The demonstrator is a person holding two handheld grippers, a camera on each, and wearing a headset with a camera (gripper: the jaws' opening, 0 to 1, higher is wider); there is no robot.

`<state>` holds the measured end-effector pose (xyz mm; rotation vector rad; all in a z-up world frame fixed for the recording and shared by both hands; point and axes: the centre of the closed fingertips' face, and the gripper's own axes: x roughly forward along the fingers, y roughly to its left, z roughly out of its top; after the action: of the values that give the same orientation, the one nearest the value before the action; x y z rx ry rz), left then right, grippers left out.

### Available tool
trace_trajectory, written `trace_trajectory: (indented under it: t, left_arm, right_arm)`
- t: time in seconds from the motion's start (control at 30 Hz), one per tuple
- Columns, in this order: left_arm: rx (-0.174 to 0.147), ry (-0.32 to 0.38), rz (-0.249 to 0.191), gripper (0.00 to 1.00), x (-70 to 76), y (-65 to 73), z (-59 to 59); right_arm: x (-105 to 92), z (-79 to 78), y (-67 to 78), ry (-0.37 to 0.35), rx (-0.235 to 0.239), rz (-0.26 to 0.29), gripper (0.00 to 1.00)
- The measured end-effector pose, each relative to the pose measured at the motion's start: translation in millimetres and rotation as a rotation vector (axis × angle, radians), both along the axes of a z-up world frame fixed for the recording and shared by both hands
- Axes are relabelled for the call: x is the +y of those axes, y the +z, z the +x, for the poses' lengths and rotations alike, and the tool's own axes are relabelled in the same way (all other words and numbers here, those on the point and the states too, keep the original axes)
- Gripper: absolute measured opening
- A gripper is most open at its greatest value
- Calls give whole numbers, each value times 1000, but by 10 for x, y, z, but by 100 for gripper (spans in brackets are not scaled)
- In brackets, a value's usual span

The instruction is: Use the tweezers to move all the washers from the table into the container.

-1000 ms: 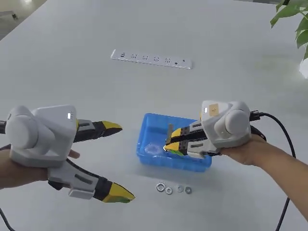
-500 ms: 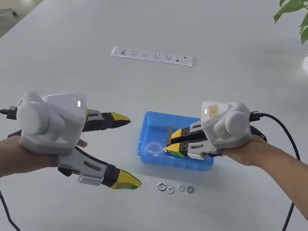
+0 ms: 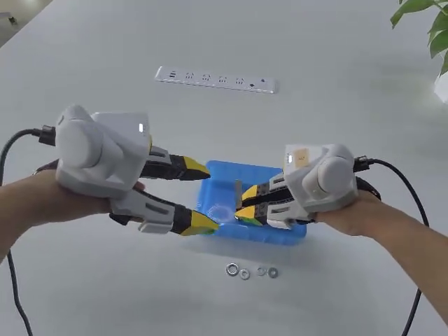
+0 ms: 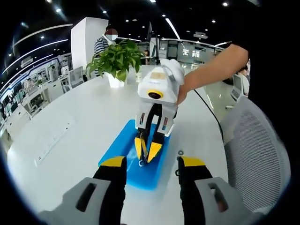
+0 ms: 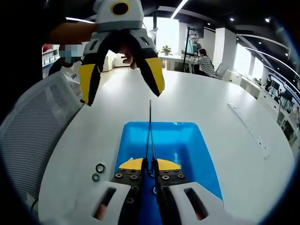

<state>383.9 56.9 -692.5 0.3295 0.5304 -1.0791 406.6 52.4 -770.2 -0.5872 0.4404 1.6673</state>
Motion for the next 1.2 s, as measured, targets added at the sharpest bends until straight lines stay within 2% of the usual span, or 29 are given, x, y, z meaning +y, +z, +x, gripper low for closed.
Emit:
trace_trajectory:
  t: [0.3,0.5,0.6,0.83,1.2]
  left_arm:
    - [-20,-58,12,29,-156,29,160]
    - [-36,-104,45,21,-237,14,259]
    - [-31,-123,40,17,-281,18,272]
    - [-8,-166,59,8,-321,-43,247]
    - [-20,-190,49,6,-375,-32,264]
  right_arm:
    - [-6,5,-5,2,-4,-1,9]
    - [-12,5,-9,5,-8,-3,9]
    - [-18,3,-10,6,-11,-5,9]
    - [-35,4,-14,8,-15,-10,9]
    - [-46,9,-22,9,-14,-14,9]
